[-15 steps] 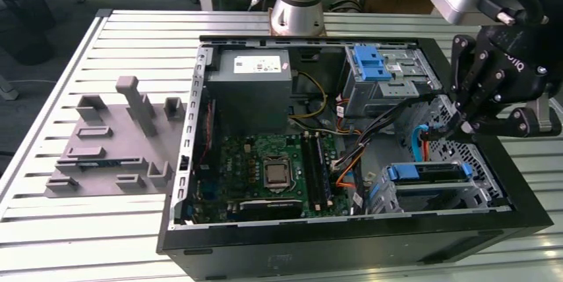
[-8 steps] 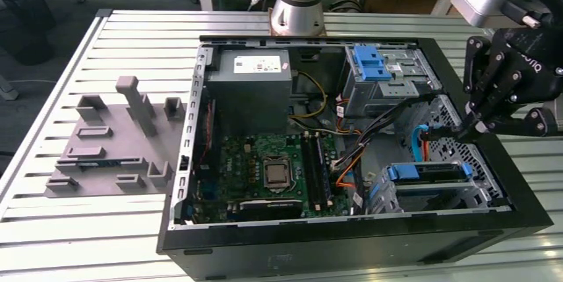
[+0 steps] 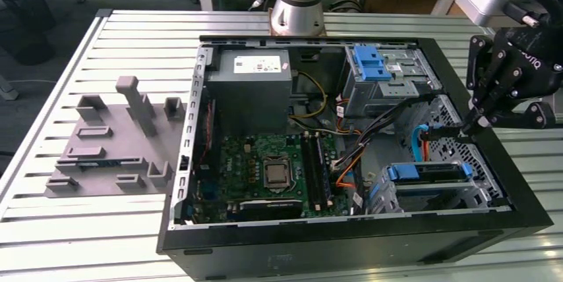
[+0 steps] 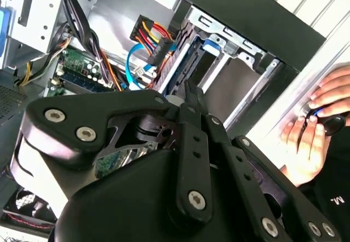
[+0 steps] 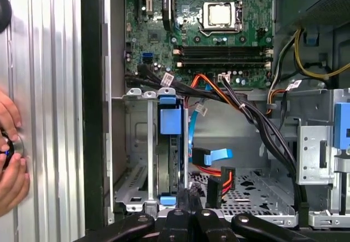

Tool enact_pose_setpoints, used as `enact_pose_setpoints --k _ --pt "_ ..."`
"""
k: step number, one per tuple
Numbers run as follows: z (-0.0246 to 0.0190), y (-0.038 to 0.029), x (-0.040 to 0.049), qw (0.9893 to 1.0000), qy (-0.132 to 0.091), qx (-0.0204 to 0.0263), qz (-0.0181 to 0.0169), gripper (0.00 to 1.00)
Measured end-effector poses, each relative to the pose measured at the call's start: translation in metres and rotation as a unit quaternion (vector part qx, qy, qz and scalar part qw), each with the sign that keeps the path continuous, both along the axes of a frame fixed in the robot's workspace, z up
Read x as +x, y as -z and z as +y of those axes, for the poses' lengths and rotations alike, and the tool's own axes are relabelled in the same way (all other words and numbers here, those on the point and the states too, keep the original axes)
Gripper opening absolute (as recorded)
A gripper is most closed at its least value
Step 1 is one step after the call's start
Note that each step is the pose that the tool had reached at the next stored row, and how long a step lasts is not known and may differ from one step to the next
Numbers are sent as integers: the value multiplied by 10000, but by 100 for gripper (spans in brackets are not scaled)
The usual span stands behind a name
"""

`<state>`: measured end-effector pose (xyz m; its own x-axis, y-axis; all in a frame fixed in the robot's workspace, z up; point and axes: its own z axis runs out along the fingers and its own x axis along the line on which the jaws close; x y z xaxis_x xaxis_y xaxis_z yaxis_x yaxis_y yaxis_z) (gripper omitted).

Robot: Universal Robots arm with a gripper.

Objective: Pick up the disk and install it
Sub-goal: 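Insert the first disk wire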

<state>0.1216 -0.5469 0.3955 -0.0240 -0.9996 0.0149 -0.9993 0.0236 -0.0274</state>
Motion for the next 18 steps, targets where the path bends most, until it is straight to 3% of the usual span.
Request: enact_pose_setpoints --k 10,18 --pt "5 6 1 10000 0 -1 0 11" --pt "89 103 5 10000 14 -16 0 11"
